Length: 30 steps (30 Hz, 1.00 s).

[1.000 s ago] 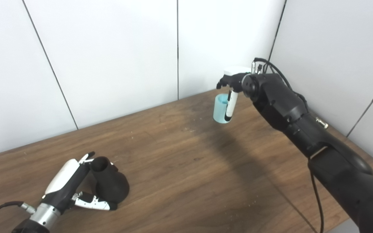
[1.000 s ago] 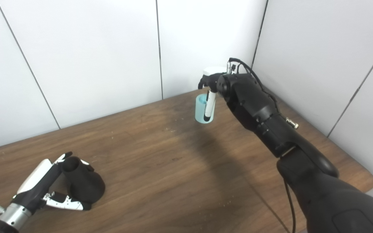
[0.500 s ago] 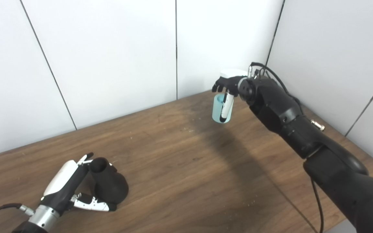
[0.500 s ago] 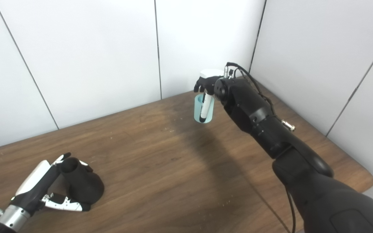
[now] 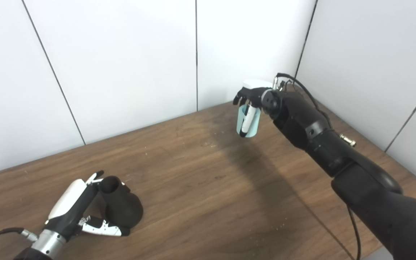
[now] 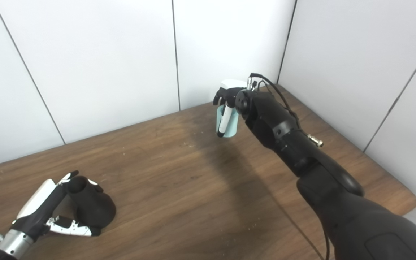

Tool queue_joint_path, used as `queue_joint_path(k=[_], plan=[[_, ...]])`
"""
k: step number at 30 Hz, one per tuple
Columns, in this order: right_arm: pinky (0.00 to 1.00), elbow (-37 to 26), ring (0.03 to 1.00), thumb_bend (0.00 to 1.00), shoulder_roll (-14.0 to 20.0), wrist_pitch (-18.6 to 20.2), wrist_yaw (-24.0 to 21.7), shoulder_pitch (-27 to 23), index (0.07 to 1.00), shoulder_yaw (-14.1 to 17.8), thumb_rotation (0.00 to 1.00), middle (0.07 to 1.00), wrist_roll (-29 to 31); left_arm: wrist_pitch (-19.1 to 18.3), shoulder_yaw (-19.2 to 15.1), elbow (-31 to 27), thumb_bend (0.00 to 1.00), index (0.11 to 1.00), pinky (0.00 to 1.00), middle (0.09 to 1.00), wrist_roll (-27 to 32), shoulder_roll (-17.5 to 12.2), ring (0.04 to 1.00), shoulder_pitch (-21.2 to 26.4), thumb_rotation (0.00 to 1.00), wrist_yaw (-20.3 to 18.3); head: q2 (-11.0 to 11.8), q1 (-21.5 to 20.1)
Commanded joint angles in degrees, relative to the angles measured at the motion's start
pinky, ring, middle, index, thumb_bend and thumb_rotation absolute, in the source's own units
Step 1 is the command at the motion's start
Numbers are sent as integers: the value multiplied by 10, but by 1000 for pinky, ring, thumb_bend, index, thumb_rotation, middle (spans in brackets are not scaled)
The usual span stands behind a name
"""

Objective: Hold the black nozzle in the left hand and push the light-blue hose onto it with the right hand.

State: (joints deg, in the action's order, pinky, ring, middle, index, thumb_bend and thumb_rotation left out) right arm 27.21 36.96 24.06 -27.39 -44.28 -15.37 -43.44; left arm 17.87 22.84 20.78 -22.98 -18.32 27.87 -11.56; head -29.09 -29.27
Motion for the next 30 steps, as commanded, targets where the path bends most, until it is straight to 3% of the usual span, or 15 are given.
queue_joint_path(k=[1,9,17,30], plan=[[650,-8,742,844,19,-6,18,-27,769,3,0,777,2,-32,12,16,526,484,1000,489,-23,-21,619,-25,0,-35,-2,0],[671,6,751,834,20,-9,21,-26,734,-8,0,761,5,-36,13,12,526,484,1000,489,-22,-20,619,-26,0,-38,-6,1],[673,-3,750,811,26,17,4,-24,725,-21,0,757,4,-37,12,5,526,484,1000,490,-18,-26,618,-28,0,-41,-9,1],[656,-13,736,806,34,26,5,-14,714,-21,0,740,4,-37,14,0,526,484,1000,490,-15,-30,618,-28,0,-46,-14,0]])
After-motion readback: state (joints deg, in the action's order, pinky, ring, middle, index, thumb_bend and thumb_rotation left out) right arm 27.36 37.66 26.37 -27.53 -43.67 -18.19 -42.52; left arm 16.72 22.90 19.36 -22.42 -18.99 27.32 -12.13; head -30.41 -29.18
